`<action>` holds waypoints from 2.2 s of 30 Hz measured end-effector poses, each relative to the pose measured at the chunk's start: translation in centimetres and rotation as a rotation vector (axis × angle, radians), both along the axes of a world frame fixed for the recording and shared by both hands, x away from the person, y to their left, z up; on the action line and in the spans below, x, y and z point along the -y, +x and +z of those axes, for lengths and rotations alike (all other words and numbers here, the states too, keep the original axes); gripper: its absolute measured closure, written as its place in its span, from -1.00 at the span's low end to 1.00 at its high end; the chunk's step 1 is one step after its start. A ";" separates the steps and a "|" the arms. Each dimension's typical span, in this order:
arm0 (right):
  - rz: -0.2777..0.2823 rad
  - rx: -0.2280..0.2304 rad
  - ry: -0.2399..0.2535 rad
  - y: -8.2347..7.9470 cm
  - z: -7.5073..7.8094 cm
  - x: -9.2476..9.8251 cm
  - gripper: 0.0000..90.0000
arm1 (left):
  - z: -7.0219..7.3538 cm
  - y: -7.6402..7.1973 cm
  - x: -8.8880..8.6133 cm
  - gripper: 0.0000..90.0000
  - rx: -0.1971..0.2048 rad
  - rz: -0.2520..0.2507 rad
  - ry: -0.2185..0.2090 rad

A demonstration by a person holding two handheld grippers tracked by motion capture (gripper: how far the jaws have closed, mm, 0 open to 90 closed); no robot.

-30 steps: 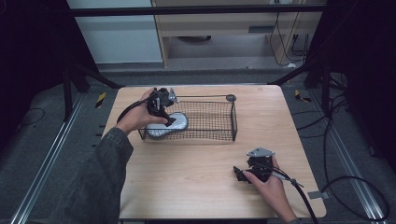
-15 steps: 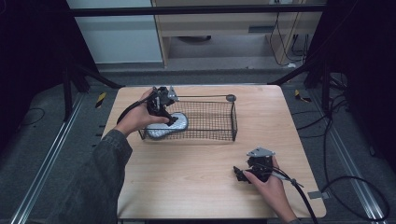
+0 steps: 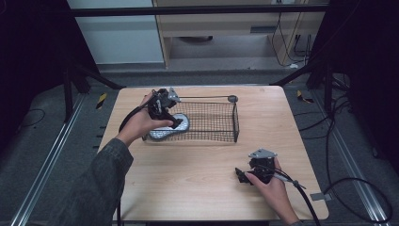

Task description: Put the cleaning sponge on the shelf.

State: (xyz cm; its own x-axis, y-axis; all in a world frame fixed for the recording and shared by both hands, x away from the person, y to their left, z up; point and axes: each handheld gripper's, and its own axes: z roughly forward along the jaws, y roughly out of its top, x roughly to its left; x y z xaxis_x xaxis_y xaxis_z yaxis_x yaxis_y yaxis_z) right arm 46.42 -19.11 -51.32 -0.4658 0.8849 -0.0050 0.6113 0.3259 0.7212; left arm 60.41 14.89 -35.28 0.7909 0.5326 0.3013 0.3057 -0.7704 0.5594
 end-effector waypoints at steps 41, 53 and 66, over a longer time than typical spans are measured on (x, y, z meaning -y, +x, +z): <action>-0.005 0.001 0.002 -0.1 0.0 0.0 -0.99 | -2.4 -10.4 -4.1 -0.89 0.036 0.142 -0.148; -0.005 0.001 0.002 -0.1 0.0 0.0 -0.99 | -4.5 -12.1 -6.7 -0.89 0.044 0.221 -0.174; -0.003 0.000 0.003 -0.1 0.0 0.0 -0.99 | -8.7 -12.3 -11.1 -0.89 -0.025 0.357 -0.222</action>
